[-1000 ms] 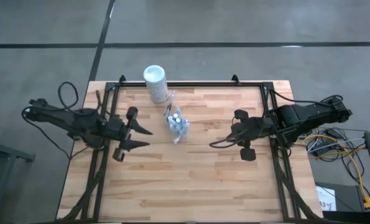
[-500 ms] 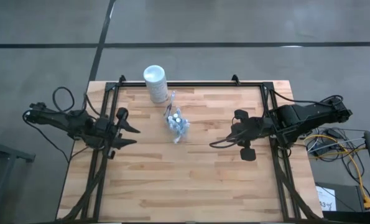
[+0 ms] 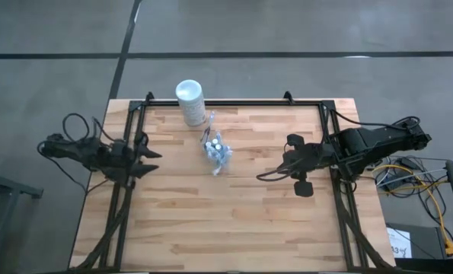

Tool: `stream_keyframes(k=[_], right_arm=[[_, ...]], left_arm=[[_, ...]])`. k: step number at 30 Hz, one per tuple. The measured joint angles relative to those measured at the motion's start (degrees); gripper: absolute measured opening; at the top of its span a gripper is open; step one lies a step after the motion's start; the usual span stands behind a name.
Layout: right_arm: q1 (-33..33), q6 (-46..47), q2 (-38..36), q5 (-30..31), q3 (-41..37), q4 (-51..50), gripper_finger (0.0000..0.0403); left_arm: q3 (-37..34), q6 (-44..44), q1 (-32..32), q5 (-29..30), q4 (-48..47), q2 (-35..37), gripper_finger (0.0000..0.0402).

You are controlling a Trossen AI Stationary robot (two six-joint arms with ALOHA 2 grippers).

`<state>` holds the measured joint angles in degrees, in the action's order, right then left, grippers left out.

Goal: Pick & Place toothbrushing station
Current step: Return to Home Position

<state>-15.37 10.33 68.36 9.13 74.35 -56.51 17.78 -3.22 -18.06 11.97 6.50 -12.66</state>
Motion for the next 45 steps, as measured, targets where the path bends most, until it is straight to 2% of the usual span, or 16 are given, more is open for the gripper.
stream_keyframes(k=[6, 15, 22, 33, 45], right_arm=[[0.01, -0.01, -0.01, -0.01, 0.0, -0.01, 0.0054], [0.01, 0.0, 0.0, 0.0, 0.0, 0.02, 0.0054], [0.01, 0.0, -0.01, -0.02, 0.0, -0.01, 0.0054], [-0.01, 0.0, -0.02, -0.01, 0.0, -0.01, 0.0054], [-0.01, 0.0, 0.0, -0.02, 0.0, -0.01, 0.0054]], left_arm=[[-5.03, -1.14, 0.0, 4.04, 3.62, 4.22, 0.0176], [-12.87, -0.26, 0.0, 4.2, 3.34, 12.16, 0.02], [-16.93, -1.43, 0.0, 4.06, 3.85, 12.66, 0.0199], [-17.28, 0.91, 0.0, 4.03, -2.73, 12.45, 0.0199], [-17.31, 1.04, 0.0, 4.01, -3.1, 12.45, 0.0199]])
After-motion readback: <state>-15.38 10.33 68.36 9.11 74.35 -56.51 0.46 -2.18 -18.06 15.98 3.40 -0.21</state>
